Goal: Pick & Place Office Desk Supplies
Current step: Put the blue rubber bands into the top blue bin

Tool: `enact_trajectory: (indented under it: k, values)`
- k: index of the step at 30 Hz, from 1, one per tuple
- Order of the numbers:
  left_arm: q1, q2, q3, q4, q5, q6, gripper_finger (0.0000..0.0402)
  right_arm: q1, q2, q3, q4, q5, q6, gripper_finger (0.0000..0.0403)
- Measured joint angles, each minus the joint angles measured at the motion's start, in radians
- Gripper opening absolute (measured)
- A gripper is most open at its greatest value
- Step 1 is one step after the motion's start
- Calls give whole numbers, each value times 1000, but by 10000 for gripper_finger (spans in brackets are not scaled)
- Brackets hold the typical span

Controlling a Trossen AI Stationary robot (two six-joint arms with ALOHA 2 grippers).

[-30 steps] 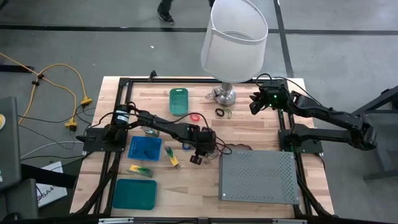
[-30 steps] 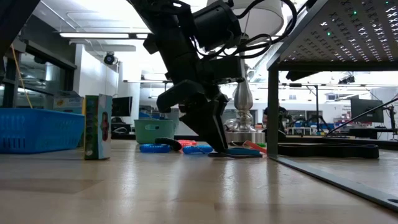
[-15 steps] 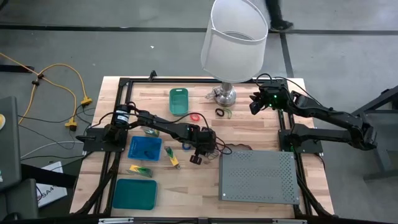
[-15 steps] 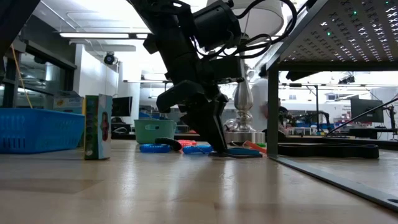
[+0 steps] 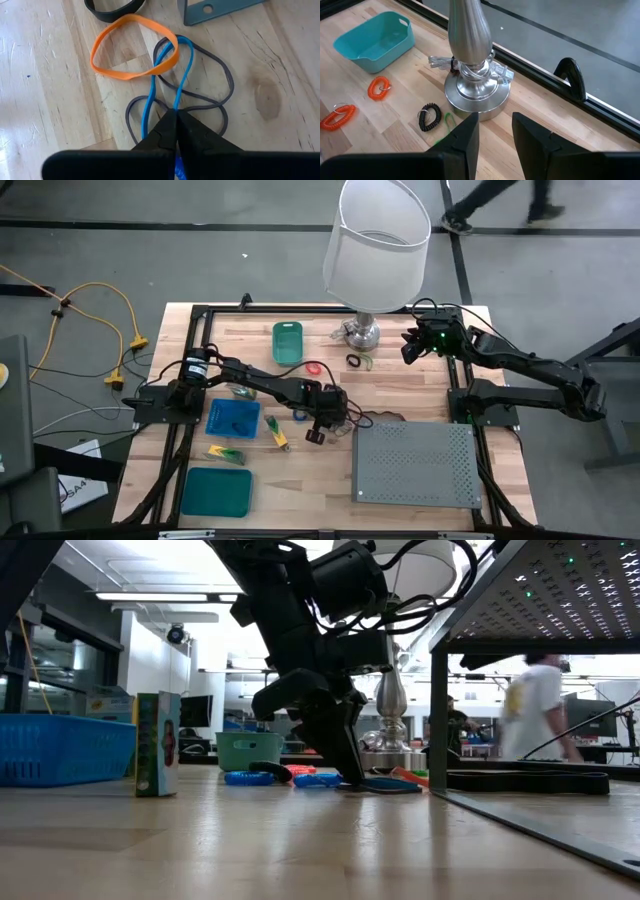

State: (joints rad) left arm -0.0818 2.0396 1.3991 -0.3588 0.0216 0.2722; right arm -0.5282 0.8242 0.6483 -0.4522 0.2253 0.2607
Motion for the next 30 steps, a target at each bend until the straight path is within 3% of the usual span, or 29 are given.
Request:
enact_trajectory:
  k: [19, 30]
  values:
    - [0, -29, 2, -10, 13, -46, 1, 0, 0, 0, 0, 0, 0, 105]
    - [-20, -29, 2, -92, 36, -217, 1, 0, 0, 0, 0, 0, 0, 105]
